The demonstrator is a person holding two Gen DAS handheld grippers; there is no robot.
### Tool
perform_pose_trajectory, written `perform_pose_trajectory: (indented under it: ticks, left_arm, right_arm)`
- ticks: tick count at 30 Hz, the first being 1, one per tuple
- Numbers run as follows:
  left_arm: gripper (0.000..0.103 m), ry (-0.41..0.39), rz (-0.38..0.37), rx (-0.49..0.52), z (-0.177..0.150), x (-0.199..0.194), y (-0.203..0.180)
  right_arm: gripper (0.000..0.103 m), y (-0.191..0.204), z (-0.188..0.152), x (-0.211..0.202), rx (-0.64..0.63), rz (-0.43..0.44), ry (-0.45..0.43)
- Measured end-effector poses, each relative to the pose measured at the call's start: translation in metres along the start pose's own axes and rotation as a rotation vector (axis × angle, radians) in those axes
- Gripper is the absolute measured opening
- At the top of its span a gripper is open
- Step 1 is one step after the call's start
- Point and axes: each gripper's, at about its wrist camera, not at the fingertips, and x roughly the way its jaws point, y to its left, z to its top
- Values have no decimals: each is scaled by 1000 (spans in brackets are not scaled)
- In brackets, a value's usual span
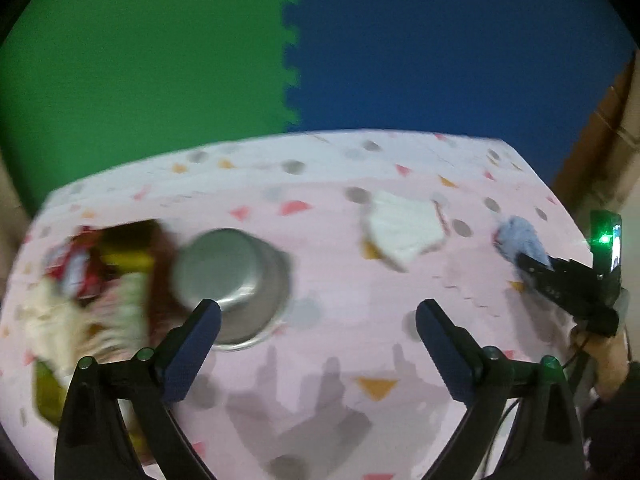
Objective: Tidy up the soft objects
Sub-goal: 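Grasp the white sock with red trim with the left gripper while the right holds the blue sock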
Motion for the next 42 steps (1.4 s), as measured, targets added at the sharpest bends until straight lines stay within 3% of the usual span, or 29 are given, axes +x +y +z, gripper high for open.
perform_pose_trajectory:
  ticks: [4, 15, 24, 30, 33, 36, 38, 39, 41, 42]
  left_arm:
    - [98, 37, -65, -17, 14, 34, -22]
    - [100, 56, -96, 12, 44, 94, -62]
    - [100, 75, -67, 12, 58, 130, -73]
    - [100, 146, -79, -36, 59, 159, -69]
    - [101, 128, -65, -22, 57, 159, -71]
    - [92, 121, -43, 5, 53, 156, -74]
    - [70, 109, -53, 23, 52, 152, -75]
    - [66, 111, -60, 24, 52, 150, -76]
    - [47, 113, -72, 22, 52, 147, -76]
    - [44, 114, -73, 18, 51, 145, -76]
  right_arm:
    - [35, 0, 0, 0, 0, 3, 3]
    - [35, 0, -1, 1, 8, 11, 8]
    - [36, -1, -1, 2, 10, 15, 9]
    - [36, -1, 0, 2, 13, 18, 9]
    - [36, -1, -1, 1, 18, 22, 10]
    - [36, -2, -2, 1, 22, 26, 10]
    - [36, -2, -2, 1, 22, 26, 11]
    - [36, -2, -2, 1, 22, 27, 11]
    - [36, -2, -2, 1, 22, 26, 11]
    - [36, -2, -1, 1, 22, 25, 11]
